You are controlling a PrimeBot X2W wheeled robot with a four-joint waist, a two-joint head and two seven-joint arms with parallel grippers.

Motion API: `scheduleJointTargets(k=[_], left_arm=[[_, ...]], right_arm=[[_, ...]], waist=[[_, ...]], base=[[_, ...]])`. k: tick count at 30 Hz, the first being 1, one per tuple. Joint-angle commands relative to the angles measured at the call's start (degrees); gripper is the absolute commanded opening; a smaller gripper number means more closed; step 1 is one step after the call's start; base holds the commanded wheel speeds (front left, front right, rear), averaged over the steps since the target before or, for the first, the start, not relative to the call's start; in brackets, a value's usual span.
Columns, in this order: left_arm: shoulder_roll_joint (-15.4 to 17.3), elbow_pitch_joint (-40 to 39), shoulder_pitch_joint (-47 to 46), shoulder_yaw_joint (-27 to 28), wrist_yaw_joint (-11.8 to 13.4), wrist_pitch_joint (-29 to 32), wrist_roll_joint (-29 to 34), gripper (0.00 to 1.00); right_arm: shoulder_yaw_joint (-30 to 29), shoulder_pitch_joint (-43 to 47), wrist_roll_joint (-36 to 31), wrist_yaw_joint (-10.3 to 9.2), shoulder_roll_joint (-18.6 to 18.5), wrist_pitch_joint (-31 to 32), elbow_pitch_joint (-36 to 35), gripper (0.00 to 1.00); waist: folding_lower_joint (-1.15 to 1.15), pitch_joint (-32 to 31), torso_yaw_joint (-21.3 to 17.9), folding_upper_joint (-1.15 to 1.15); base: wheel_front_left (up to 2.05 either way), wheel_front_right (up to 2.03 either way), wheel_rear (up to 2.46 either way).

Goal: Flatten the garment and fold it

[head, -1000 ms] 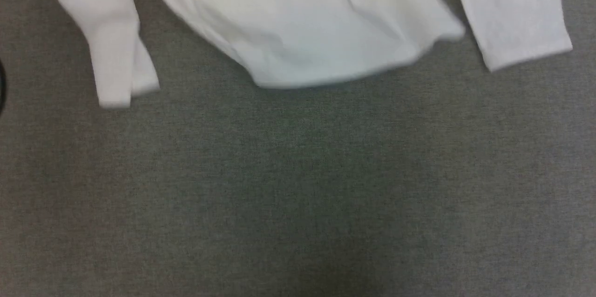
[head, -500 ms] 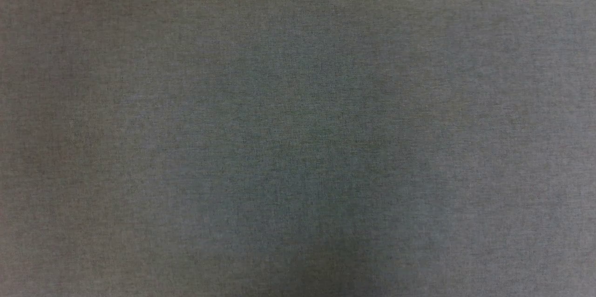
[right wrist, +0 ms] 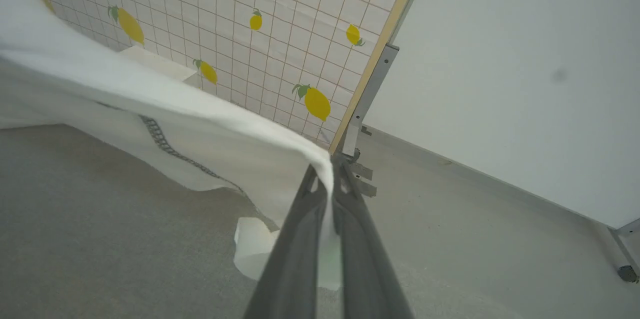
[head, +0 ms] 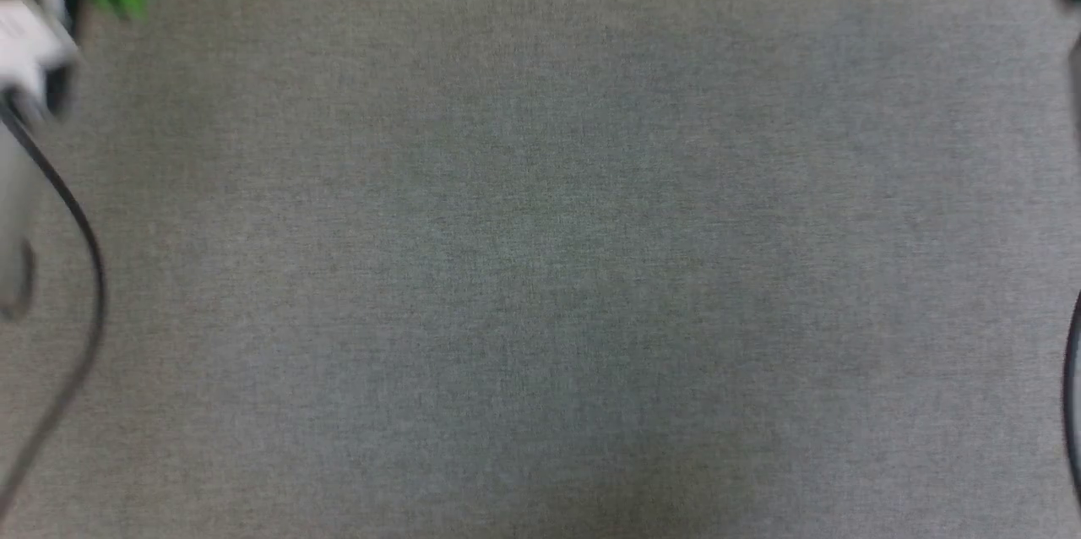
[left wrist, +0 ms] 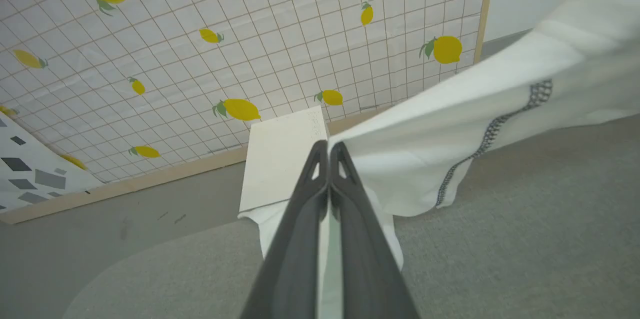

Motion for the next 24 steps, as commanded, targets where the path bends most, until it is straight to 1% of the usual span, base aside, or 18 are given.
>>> scheduleJointTargets(k=[1,4,6,9,11,14,16,20,24], left_arm=[[1.2,-0.6,4.5,-0.2,-0.5,1.6,-1.8,0.0],[1.4,-3.9,12.7,-1.2,-1.1,5.6,-5.6,0.0],[1.3,-6.6,18.9,-2.0,-1.0,8.6,-8.6,0.0],[1.9,-11.5,28.1,-2.6,0.3,12.1,-13.1,0.0],[2.2,-15.0,33.6,-3.0,1.6,13.6,-15.5,0.0],[2.8,-19.8,40.7,-3.4,3.5,15.5,-18.8,0.0],[3.6,-23.1,45.1,-3.7,5.4,16.6,-20.5,0.0],[4.9,-27.9,51.4,-4.3,8.5,18.3,-22.8,0.0],[6.3,-31.2,56.6,-4.4,11.4,19.3,-24.5,0.0]], right_arm=[[0.3,4.0,1.9,-0.6,-1.8,0.5,-1.5,0.0],[1.1,12.2,5.7,-0.6,-3.6,2.6,-5.6,0.0],[1.2,18.8,7.7,-0.6,-4.8,4.7,-8.9,0.0],[-0.2,29.1,9.2,-0.6,-6.1,7.7,-14.8,0.0],[-2.0,35.6,9.4,-0.6,-6.0,9.3,-18.2,0.0],[-5.5,44.4,9.5,-0.6,-4.6,11.6,-22.7,0.0],[-8.3,50.3,8.8,-0.6,-3.0,13.3,-25.9,0.0],[-12.4,58.4,7.1,-0.6,0.6,16.1,-29.5,0.0],[-15.4,64.4,6.1,-0.6,4.1,19.6,-33.1,0.0]], waist=[[0.0,-3.0,0.1,0.0],[0.0,-5.7,0.2,0.0],[0.0,-8.2,0.4,0.0],[0.0,-11.4,0.7,0.0],[0.0,-13.4,0.9,0.0],[0.0,-15.3,1.2,0.0],[0.0,-16.5,1.4,0.0],[0.0,-18.5,1.8,0.0],[0.0,-20.2,2.1,0.0]], base=[[0.0,0.0,0.0],[0.0,0.0,0.0],[0.0,0.0,0.0],[0.0,0.0,0.0],[0.0,0.0,0.0],[0.0,0.0,0.0],[0.0,0.0,0.0],[0.0,0.0,0.0],[0.0,0.0,0.0]])
